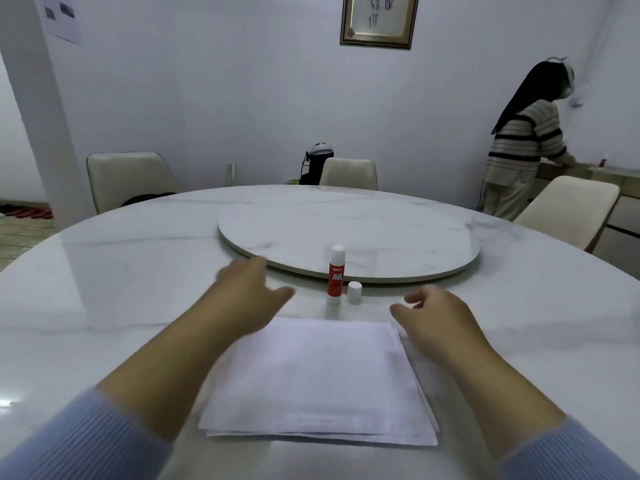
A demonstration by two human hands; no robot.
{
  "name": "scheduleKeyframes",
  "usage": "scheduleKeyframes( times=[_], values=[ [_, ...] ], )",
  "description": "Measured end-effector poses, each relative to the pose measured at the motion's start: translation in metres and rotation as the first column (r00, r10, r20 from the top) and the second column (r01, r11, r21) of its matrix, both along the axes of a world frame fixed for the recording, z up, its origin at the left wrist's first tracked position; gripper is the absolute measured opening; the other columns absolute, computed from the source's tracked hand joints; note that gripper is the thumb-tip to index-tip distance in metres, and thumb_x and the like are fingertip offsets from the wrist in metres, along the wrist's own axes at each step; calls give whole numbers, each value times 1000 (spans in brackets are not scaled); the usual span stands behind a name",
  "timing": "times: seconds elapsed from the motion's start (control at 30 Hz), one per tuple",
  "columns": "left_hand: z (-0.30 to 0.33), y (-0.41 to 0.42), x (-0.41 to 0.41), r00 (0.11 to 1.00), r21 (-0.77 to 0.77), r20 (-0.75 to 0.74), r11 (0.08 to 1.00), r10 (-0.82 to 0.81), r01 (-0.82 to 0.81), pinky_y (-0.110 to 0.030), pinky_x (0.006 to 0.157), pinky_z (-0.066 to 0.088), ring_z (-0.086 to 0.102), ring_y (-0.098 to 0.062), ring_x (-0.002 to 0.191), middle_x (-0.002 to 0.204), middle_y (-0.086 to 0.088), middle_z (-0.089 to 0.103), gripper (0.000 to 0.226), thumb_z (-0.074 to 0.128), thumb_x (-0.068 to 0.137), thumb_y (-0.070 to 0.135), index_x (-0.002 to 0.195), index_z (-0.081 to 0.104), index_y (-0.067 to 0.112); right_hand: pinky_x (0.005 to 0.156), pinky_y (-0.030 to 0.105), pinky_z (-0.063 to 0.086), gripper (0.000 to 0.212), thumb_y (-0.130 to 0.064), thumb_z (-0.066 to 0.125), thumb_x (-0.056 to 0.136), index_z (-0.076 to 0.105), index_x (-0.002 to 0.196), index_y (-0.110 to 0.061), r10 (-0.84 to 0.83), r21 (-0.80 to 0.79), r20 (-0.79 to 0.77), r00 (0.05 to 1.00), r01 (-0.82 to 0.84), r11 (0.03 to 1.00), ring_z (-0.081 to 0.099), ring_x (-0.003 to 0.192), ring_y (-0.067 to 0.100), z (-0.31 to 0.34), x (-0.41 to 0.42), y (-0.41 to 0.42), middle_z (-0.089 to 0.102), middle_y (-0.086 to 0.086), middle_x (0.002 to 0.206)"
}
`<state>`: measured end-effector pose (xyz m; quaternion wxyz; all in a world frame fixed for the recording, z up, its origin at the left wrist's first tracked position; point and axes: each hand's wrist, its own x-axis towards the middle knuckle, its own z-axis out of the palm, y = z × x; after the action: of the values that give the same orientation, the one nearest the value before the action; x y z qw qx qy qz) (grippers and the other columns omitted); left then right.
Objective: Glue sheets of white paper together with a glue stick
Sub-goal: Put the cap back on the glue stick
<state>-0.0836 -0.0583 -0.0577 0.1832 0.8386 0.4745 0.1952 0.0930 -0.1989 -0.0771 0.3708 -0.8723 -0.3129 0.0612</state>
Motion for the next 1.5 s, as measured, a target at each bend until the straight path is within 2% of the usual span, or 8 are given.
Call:
scheduleKeyframes(
  times=[0.43, 0.53, 0.67, 0.87, 1.03, 1.17, 1.3, 1.5],
  values=[
    [-20, 10, 98, 788, -287, 616, 930, -6, 231, -32, 77, 52, 65, -24, 86, 89, -7, 70, 8, 65, 85, 21, 83, 65, 13, 81, 29, 49, 15, -23, 59, 89, 66, 100, -18, 108, 376, -77, 991, -72, 924, 60, 96, 17, -11, 7, 23, 64, -3, 101],
    [2, -4, 73, 560, -366, 828, 785, 29, 500, -28, 78, 57, 70, -22, 85, 85, -8, 73, 3, 67, 83, 12, 82, 68, 10, 69, 29, 54, 22, -28, 51, 96, 65, 94, -11, 434, 605, -587, 683, 15, 796, 68, 78, 20, 1, -10, 21, 71, 9, 96],
    [14, -21, 42, 403, -326, 914, 681, 50, 656, -19, 66, 58, 72, -13, 72, 76, -4, 75, 10, 65, 78, 7, 86, 70, 6, 58, 26, 60, 25, -17, 55, 92, 64, 93, 6, 698, 735, -678, 231, 231, 638, 73, 67, 22, 10, -40, 18, 73, 19, 80],
    [15, -32, 38, 359, -289, 931, 723, 60, 628, -22, 69, 59, 72, -15, 70, 72, -6, 75, 8, 64, 79, 4, 84, 70, 4, 76, 26, 59, 20, -6, 79, 70, 66, 85, -11, 442, 761, -437, 783, 61, 645, 73, 81, 13, 4, -50, 21, 73, 10, 87],
    [14, -37, 32, 343, -246, 939, 737, 20, 630, -20, 70, 59, 72, -14, 73, 76, -4, 76, 20, 68, 64, 15, 82, 72, 9, 58, 24, 59, 27, -16, 65, 80, 64, 94, 6, 678, 742, -669, 303, 229, 630, 73, 65, 21, 11, -49, 11, 72, 17, 83],
    [13, -40, 33, 354, -234, 935, 755, 2, 613, -20, 70, 59, 73, -15, 74, 77, -4, 76, 12, 69, 69, 11, 80, 72, 11, 73, 26, 60, 25, 8, 68, 71, 64, 93, -3, 666, 783, -596, 448, 141, 606, 74, 77, 21, 10, -45, 10, 75, 10, 82],
    [10, -40, 34, 409, -243, 912, 784, -15, 571, -23, 74, 59, 73, -19, 79, 81, -6, 77, 9, 68, 77, 5, 82, 74, 10, 56, 25, 60, 31, -20, 61, 86, 60, 102, 7, 693, 723, -690, 208, 186, 665, 73, 67, 27, 11, -43, 9, 73, 20, 82],
    [10, -40, 35, 420, -233, 907, 799, -27, 555, -21, 77, 58, 73, -15, 79, 80, -2, 77, 10, 69, 75, 7, 81, 73, 14, 76, 34, 60, 23, -5, 66, 76, 59, 97, -1, 714, 766, -642, 278, 259, 588, 72, 75, 24, 7, -42, 14, 70, 16, 88]
  ],
)
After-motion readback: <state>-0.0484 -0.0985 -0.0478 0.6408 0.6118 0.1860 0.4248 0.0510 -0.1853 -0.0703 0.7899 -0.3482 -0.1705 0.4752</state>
